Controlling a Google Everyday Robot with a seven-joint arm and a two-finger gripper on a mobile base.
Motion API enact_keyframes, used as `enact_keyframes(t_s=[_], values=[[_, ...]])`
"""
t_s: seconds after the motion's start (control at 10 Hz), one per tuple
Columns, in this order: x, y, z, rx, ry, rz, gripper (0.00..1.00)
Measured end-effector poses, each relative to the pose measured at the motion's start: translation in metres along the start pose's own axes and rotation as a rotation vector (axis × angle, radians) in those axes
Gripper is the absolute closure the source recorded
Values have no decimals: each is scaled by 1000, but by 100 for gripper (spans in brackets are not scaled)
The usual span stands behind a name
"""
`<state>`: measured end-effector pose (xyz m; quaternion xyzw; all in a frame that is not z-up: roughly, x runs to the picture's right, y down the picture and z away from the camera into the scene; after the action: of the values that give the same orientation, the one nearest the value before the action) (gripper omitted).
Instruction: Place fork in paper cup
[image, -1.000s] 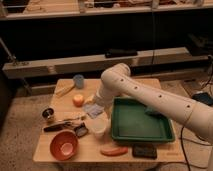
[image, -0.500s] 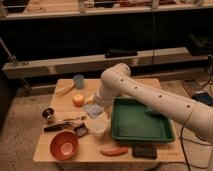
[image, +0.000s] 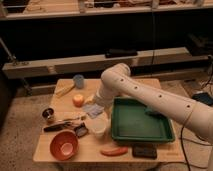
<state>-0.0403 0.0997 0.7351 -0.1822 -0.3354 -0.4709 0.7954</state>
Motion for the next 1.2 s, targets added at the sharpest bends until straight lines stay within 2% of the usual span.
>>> enact_keyframes(t_s=[0.2,0.4,0.7,1.0,1.2], values=[[8,-15,-4,-25,-30,53,20],[35,-37,-10,-45,-52,138,20],[82,-80,-12,-47,-80,242,20],[95,-91,-12,-51,-83,270,20],[85,-85,-6,-81,-72,280,20]])
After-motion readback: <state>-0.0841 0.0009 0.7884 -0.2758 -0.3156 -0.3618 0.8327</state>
